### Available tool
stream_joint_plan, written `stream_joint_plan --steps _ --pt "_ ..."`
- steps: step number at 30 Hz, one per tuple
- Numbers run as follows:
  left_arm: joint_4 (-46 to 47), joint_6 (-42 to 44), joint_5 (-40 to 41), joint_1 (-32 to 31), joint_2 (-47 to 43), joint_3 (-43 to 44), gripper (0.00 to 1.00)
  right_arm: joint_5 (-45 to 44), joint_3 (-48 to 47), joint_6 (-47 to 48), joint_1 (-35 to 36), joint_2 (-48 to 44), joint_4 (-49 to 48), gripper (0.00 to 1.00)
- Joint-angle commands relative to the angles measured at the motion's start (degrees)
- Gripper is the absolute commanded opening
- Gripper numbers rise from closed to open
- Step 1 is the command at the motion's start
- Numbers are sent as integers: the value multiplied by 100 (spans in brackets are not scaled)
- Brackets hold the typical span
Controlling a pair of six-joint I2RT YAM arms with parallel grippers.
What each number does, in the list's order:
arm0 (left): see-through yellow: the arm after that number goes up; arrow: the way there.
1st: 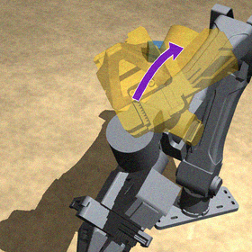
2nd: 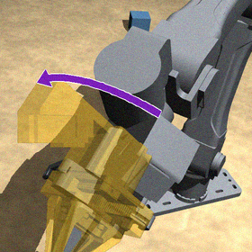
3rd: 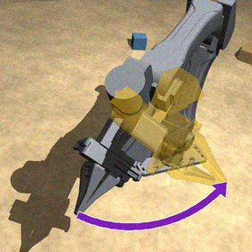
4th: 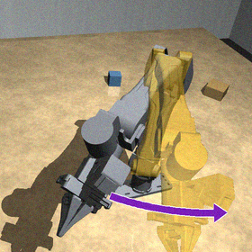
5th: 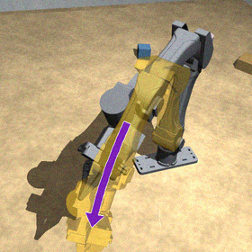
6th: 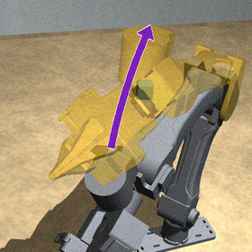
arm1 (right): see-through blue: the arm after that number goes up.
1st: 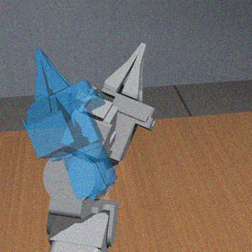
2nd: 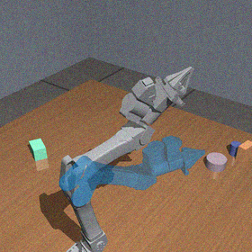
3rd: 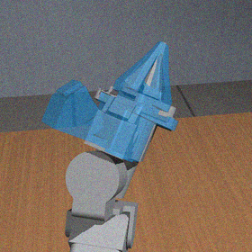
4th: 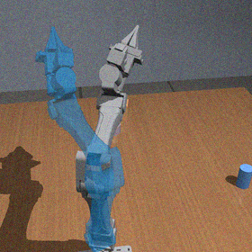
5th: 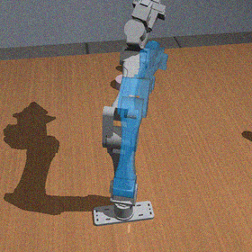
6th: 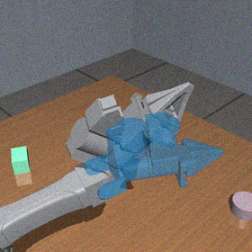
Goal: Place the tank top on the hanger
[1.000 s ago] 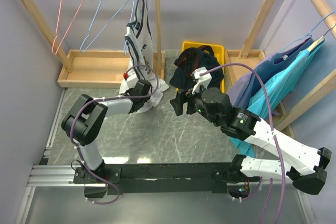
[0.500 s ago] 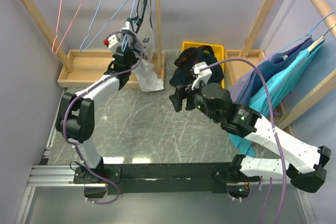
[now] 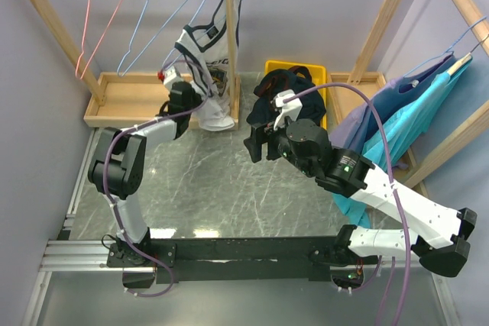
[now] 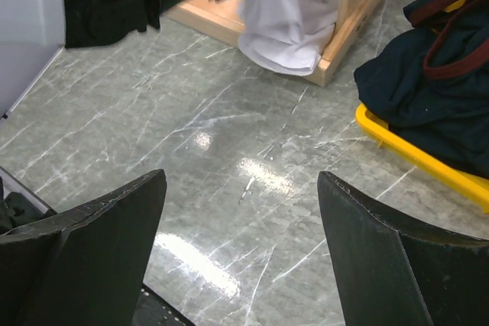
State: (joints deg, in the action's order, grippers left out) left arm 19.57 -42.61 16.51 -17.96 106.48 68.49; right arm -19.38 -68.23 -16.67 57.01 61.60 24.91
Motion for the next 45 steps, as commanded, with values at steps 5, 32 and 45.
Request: stream_joint_plan --steps 5,32,45 --pt "898 95 -491 11 -381 -1135 37 144 55 -82 29 0 -240 88" --pt "-1647 -792 300 -2175 -4783 -3447 99 -329 889 -644 20 -297 -530 100" --pt "-3556 -178 -69 -2256 -6200 -3210 99 -1243 1804 -1673 12 -632 -355 100"
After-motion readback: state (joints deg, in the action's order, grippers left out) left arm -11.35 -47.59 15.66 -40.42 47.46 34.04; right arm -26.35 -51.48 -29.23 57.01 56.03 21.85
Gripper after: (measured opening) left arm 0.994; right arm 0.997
